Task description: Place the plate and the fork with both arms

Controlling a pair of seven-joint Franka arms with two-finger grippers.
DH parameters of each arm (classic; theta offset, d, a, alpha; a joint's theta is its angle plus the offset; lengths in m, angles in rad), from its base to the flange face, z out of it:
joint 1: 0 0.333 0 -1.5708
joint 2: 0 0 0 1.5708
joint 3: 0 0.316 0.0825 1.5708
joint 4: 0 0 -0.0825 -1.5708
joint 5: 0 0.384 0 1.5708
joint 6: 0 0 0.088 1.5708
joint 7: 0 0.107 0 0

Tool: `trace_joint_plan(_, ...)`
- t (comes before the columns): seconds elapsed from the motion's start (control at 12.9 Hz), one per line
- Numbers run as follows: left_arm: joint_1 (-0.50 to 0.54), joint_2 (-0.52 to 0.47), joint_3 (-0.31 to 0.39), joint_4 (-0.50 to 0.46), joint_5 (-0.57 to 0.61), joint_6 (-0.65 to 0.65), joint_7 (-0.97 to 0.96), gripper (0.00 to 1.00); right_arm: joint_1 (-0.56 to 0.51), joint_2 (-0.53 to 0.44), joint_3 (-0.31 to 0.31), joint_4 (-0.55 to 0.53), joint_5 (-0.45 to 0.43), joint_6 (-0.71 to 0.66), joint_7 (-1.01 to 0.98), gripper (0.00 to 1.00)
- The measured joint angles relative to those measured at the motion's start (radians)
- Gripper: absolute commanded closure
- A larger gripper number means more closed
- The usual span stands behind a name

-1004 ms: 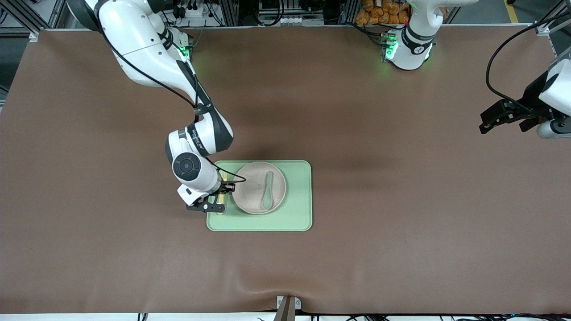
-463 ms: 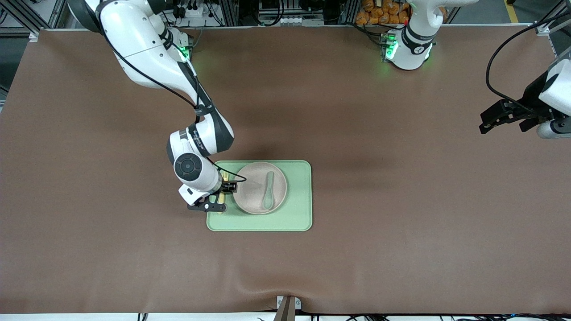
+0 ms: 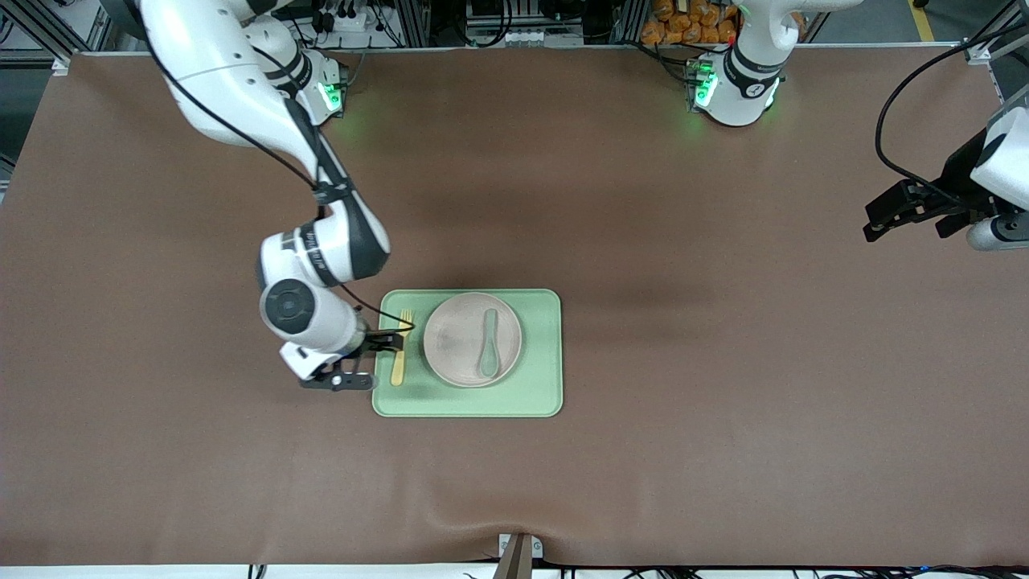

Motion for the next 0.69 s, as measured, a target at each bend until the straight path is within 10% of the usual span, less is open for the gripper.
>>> trace_joint_plan(0.69, 0.000, 0.000, 0.000, 0.008, 0.000, 0.000, 0.000, 0.00, -0.192, -0.326, -0.004, -0.096, -0.030, -0.190, -0.236, 0.00)
